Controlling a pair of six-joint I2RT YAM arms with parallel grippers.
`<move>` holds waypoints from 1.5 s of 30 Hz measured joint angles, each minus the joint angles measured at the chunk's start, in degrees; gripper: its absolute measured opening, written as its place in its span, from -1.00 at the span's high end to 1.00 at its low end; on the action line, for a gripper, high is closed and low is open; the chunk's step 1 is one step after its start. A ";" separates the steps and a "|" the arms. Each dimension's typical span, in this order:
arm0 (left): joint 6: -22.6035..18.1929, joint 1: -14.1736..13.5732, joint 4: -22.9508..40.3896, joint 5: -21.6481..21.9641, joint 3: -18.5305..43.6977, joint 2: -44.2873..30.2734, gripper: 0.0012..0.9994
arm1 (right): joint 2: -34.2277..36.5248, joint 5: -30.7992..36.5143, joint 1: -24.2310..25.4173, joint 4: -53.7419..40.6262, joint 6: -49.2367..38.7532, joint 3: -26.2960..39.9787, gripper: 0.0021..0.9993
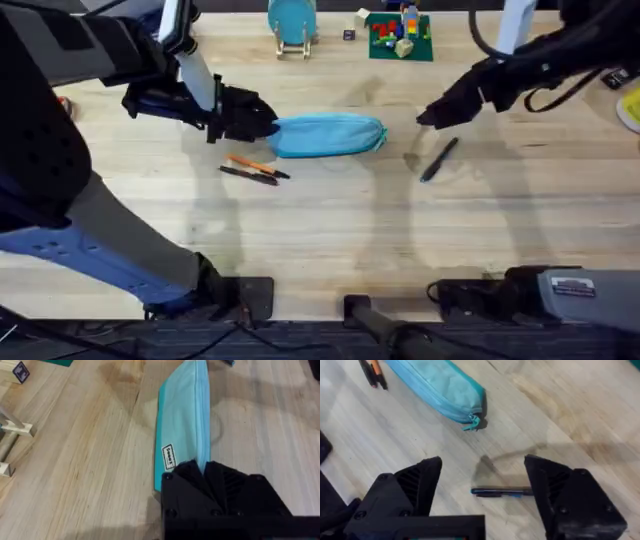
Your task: Unzip the bag, pick up the pens from the table one at a time and place them inside, then zip the bag closed.
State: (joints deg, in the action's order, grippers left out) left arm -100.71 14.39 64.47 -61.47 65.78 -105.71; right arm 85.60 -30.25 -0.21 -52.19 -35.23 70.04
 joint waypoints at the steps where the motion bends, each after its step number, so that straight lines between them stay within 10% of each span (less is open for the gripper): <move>1: 0.00 0.00 0.00 0.00 0.00 0.02 0.92 | 0.65 -0.38 0.00 0.00 -0.45 0.00 -0.99; 45: 0.00 0.00 0.00 0.00 0.00 0.02 0.92 | 21.22 -22.99 5.75 8.83 -16.73 0.11 -0.99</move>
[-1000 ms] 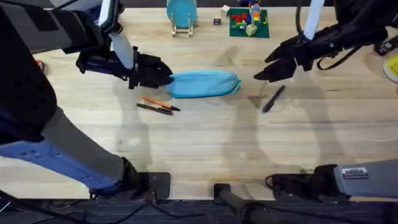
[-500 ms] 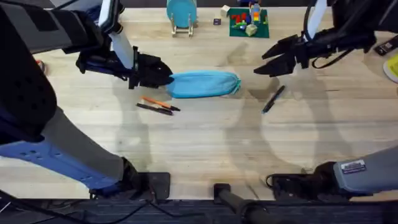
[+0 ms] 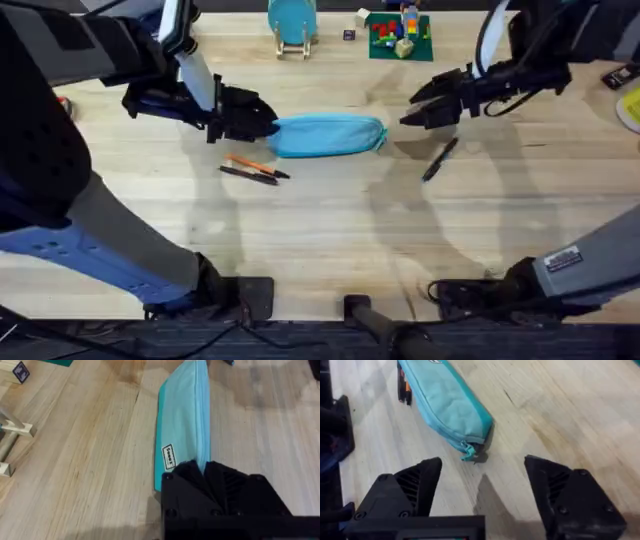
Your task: Unzip the bag, pick up the pens from the table one at a time and place them inside, then zip the bag closed.
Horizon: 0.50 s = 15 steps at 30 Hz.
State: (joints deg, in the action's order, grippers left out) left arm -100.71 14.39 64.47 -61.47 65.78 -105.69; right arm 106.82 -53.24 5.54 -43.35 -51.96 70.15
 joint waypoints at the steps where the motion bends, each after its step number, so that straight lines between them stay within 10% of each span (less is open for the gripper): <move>1: 0.00 0.00 0.00 0.00 0.00 0.00 0.92 | 0.43 -0.07 0.00 0.00 0.02 0.00 -0.99; 15: 0.00 0.00 0.00 0.00 0.00 0.00 0.92 | 1.19 -1.74 0.00 0.42 -1.35 0.00 -0.99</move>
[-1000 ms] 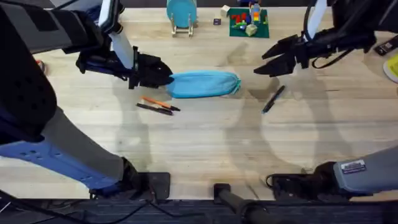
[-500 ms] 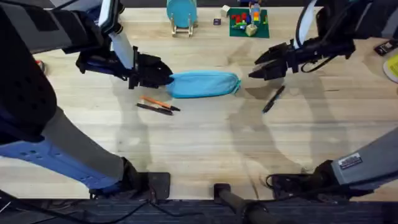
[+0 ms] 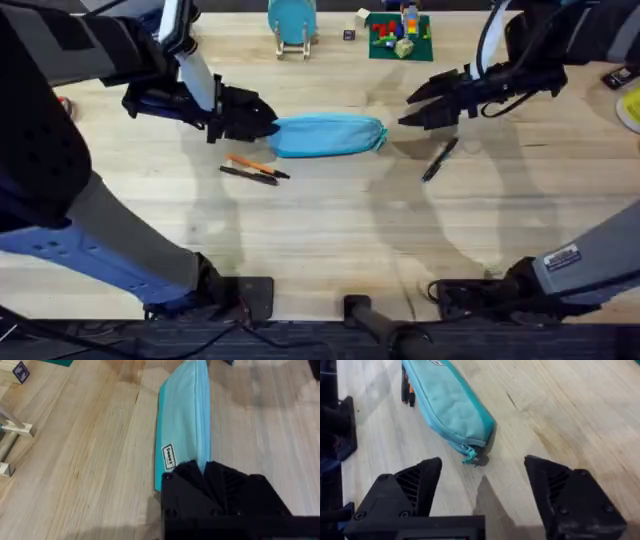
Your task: Unzip the bag, pick up the pens from the table one at a time and place them inside, then zip the bag closed.
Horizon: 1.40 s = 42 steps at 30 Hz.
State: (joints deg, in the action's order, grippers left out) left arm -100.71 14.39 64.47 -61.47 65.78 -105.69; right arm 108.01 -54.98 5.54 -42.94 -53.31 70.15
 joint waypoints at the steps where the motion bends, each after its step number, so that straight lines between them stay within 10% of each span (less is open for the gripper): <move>1: 0.00 0.00 0.00 0.00 0.00 0.00 0.92 | 0.20 -0.03 0.00 0.00 -0.12 0.00 -0.99; 42: 0.00 0.00 0.02 0.02 0.00 -0.02 0.92 | 3.23 3.12 -7.59 -0.48 -0.34 0.11 -0.95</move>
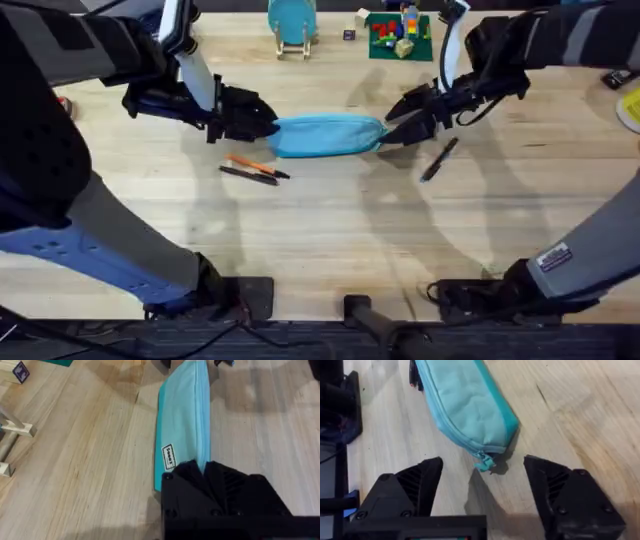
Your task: Unzip the bag, pick up the pens from the table one at a time and place them inside, then zip the bag closed.
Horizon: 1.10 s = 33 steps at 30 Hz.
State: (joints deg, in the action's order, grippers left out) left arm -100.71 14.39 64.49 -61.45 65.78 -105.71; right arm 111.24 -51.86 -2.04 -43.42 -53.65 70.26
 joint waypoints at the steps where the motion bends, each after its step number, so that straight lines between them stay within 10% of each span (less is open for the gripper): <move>1: 0.00 0.00 0.00 -0.01 0.00 0.02 0.92 | 0.00 0.00 -0.16 0.00 0.00 0.00 -0.95; 33: 0.00 0.00 0.04 -0.02 0.00 0.02 0.92 | 0.02 3.02 -2.23 -0.79 -0.07 0.00 -0.49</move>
State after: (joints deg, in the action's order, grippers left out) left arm -100.71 14.39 64.53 -61.47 65.78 -105.69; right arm 111.26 -48.84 -4.27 -44.21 -53.71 70.26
